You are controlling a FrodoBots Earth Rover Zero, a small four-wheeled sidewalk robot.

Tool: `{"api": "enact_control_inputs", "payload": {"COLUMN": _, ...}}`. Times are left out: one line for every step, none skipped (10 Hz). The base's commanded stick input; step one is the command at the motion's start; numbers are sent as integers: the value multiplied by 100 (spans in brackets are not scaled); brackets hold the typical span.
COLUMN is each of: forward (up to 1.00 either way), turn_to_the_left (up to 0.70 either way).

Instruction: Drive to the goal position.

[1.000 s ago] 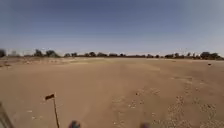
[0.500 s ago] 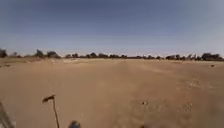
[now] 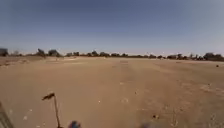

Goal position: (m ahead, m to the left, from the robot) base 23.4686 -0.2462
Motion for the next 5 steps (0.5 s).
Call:
{"api": "enact_control_inputs", "payload": {"forward": 70, "turn_to_the_left": 0}}
{"api": "enact_control_inputs", "payload": {"forward": 70, "turn_to_the_left": 0}}
{"api": "enact_control_inputs", "payload": {"forward": 70, "turn_to_the_left": 0}}
{"api": "enact_control_inputs", "payload": {"forward": 70, "turn_to_the_left": 0}}
{"api": "enact_control_inputs", "payload": {"forward": 70, "turn_to_the_left": 0}}
